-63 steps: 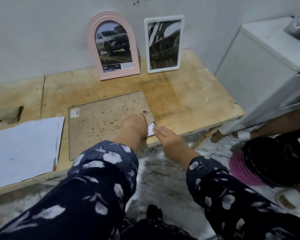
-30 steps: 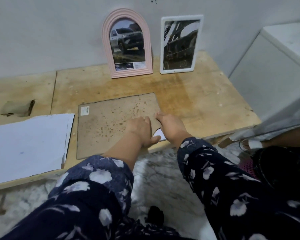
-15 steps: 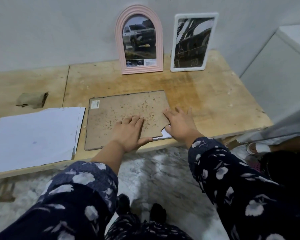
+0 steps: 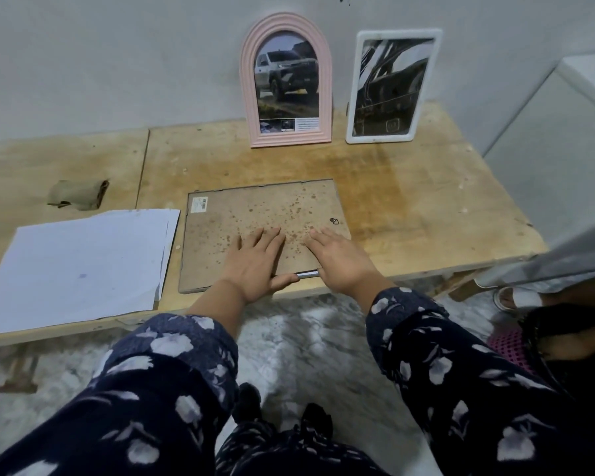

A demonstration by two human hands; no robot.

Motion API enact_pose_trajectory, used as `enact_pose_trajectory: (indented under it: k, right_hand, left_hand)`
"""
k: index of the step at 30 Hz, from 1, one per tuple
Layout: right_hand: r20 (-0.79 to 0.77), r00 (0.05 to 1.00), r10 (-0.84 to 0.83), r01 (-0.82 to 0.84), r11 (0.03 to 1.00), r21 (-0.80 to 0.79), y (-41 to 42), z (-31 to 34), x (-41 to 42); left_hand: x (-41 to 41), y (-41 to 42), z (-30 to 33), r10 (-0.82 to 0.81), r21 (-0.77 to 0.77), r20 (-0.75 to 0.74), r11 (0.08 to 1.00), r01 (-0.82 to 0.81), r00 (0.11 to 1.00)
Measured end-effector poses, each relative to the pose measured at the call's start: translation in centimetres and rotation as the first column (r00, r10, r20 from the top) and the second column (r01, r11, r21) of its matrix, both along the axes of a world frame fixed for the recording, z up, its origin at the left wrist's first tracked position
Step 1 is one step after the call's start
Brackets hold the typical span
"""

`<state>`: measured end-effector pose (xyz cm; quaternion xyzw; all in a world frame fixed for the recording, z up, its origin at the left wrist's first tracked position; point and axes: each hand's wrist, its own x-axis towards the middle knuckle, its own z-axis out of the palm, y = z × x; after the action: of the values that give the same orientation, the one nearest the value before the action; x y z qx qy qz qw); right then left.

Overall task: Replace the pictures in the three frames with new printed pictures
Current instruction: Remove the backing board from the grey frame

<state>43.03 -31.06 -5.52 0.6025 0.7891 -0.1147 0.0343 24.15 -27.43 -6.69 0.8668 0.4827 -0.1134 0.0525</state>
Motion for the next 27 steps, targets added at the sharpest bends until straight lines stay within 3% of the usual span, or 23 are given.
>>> enact_pose_trajectory:
  k: [11,19,23,27]
  right_hand:
    - [0.0,0.999,-0.038,0.038,0.999,0.029,1.2,1.3,-0.6]
    - [-0.023,0.997,-0.069,0.07,0.997,0.03,2.0,2.3,-0.7]
    - [-0.041,0.997,-0.057,0.058,0.998,0.01,2.6,3.3,-0.7]
    - [-0.027,0.998,-0.061,0.062,0.997,0.038,2.2,3.1,-0.7]
  left_hand:
    - [-0.7,-0.2,0.5,0.119,-0.038,0.035,0.992,-0.117,0.992]
    - [-2.4,0.8,1.9,0.057,-0.038,0.066,0.998,-0.055,0.996]
    - [-3.9,0.8,2.3,0.165,-0.045,0.086,0.986,-0.162,0.982]
    - [-4.1,0.6,2.2,0.213,-0.055,0.016,0.976,-0.212,0.977]
